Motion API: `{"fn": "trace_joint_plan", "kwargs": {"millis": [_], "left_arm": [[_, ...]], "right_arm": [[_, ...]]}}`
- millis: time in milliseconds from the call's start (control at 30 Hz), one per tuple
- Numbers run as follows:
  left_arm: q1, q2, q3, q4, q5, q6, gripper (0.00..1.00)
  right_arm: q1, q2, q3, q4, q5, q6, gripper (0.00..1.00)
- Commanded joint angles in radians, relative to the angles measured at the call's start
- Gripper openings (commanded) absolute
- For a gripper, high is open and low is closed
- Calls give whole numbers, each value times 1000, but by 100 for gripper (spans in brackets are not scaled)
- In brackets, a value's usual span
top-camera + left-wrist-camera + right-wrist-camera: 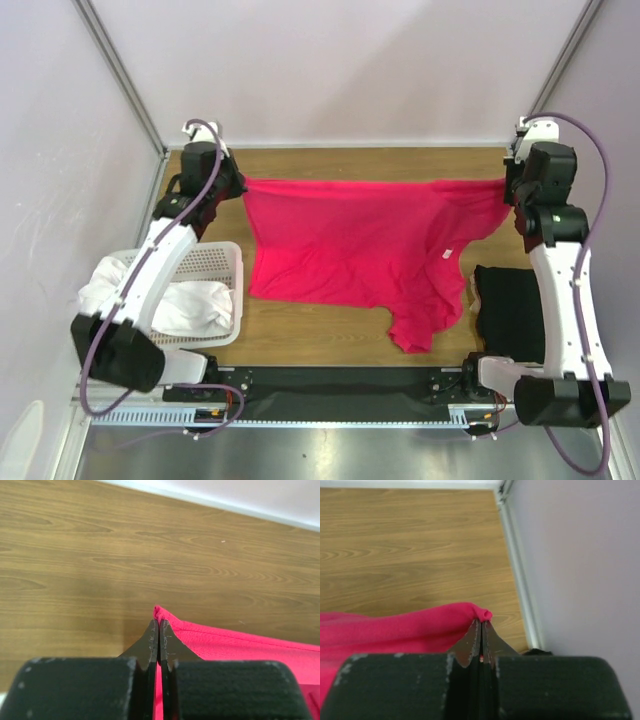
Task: Fold and stack the t-shirts
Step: Flatten the tshirt out
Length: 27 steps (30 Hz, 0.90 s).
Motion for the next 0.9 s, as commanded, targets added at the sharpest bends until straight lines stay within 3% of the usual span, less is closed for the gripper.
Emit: {"fn": "trace_joint_plan", "kwargs": {"millis": [0, 333, 600, 867], "left_arm": [[12, 106, -13, 154, -64, 26, 0], [12, 357, 84, 256, -110, 25, 0], [15, 493, 205, 285, -158, 49, 1], [31, 567, 229, 296, -201, 54, 0]], "right_arm": [[-42, 83, -15, 221, -73, 44, 0], [-52, 345, -60, 492, -156, 73, 0], [-53, 588, 92, 604, -227, 95, 0], [-43, 816, 313, 592, -277, 104, 0]]}}
